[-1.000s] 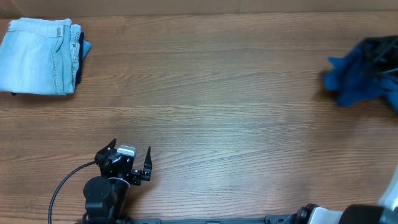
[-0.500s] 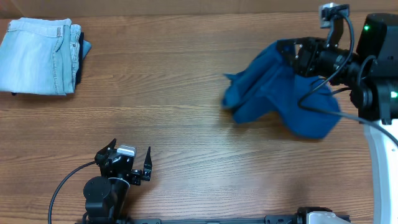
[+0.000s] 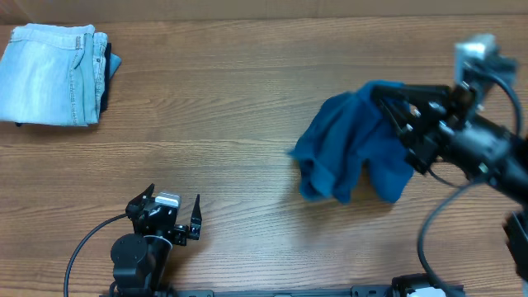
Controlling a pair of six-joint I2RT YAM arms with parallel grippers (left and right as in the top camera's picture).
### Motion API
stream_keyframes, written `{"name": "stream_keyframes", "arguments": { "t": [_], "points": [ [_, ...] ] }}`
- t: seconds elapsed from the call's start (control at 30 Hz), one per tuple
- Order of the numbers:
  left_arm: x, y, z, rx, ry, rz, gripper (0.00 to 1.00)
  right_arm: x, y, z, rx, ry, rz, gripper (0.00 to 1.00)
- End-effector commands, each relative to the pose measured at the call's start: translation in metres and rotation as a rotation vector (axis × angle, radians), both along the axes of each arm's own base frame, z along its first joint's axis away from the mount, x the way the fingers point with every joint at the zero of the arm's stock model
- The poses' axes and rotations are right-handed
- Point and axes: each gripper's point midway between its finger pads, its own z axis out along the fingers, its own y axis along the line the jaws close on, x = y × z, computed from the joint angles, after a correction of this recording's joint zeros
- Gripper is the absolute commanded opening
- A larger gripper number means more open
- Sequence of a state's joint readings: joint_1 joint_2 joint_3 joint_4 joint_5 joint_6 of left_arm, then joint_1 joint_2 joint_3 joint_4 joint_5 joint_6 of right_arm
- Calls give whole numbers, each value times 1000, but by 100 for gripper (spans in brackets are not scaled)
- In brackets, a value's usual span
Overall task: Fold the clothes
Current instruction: 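Lift the teal shirt with the right gripper and raise it high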
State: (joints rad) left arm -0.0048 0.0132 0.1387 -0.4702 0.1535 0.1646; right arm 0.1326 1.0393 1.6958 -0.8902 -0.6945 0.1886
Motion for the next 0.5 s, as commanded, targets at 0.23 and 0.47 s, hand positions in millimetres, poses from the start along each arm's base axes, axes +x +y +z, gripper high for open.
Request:
{"name": "stream_keyframes", "arguments": {
  "t": [0.23, 0.47],
  "points": [
    [0, 1, 0, 10, -9, 1, 100, 20, 7, 9, 0, -6, 28, 4],
    [0, 1, 0, 10, -9, 1, 100, 44, 28, -7, 23, 63, 176, 4]
  ]
}}
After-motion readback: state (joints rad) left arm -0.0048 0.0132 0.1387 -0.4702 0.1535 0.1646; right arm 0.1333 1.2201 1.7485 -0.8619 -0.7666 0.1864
